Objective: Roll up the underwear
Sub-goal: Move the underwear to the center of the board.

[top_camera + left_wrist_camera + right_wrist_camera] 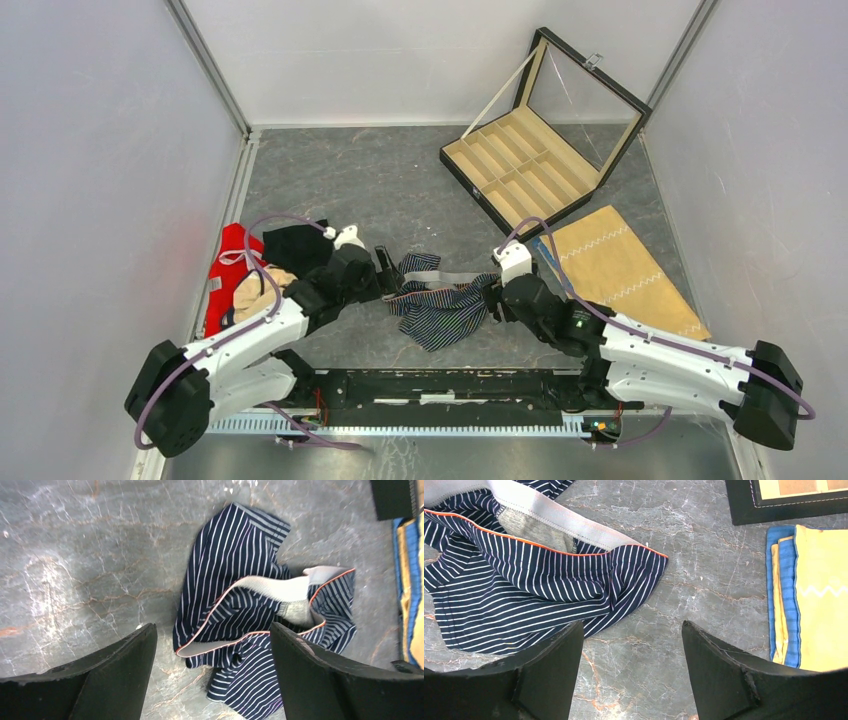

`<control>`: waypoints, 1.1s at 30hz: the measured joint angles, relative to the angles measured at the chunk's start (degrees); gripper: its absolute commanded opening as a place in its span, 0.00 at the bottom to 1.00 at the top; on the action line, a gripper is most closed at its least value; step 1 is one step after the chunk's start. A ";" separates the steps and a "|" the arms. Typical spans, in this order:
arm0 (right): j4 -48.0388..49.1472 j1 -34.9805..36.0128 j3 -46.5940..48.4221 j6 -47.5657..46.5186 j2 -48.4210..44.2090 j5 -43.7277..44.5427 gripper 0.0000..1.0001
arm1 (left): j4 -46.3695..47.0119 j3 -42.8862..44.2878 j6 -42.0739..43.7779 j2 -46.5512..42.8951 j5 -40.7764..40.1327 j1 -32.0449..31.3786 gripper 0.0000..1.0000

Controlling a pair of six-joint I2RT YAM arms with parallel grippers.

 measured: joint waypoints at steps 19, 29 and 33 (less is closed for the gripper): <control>8.52 -0.02 0.79 -4.92 2.89 1.27 0.88 | 0.26 -5.29 -0.07 1.84 1.09 -4.57 0.60; 11.15 -14.71 6.12 -9.88 11.10 -10.21 0.73 | 2.23 -5.60 -0.15 3.74 -0.59 -4.57 0.36; 12.20 -20.92 7.50 -12.94 17.62 -17.49 0.70 | 2.97 -5.62 -0.15 5.14 -1.11 -4.57 0.19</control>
